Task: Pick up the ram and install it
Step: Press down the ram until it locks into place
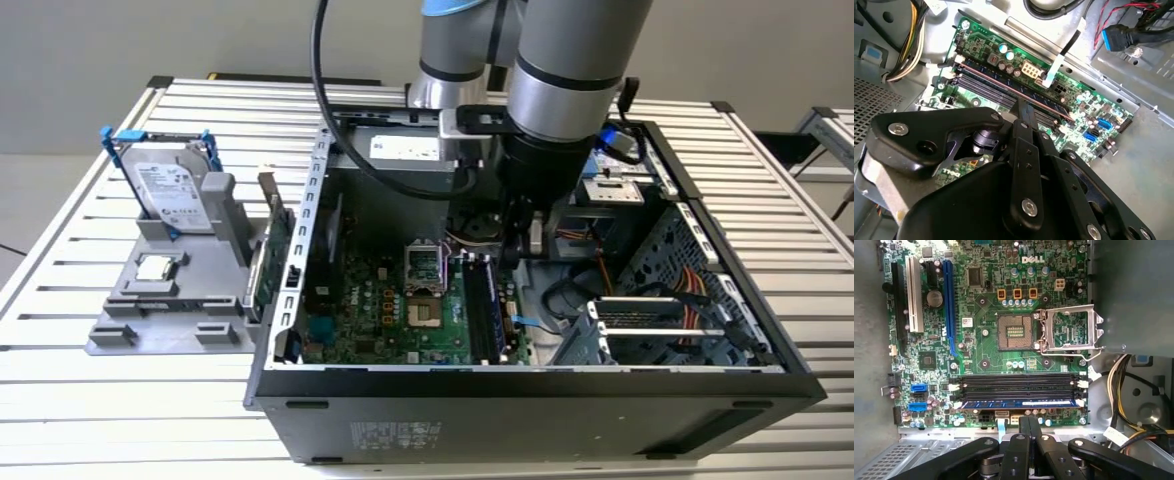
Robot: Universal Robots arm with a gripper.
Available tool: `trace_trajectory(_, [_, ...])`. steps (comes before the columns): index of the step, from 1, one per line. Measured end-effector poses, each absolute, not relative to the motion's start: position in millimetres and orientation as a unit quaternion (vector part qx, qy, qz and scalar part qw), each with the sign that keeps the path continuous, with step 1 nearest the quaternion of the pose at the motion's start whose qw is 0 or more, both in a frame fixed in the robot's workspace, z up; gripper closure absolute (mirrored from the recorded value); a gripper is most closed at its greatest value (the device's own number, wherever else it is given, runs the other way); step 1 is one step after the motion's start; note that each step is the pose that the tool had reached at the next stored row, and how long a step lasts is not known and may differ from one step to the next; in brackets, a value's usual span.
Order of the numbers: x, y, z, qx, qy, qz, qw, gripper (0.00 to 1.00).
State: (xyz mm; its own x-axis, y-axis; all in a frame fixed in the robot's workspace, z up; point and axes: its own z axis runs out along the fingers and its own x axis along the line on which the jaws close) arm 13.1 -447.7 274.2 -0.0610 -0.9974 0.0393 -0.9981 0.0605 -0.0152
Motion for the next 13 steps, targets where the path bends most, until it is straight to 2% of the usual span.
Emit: trace_trajectory(13, [13.1, -447.7, 278.1, 0.685, -0.728, 0.019, 0.009, 1.0])
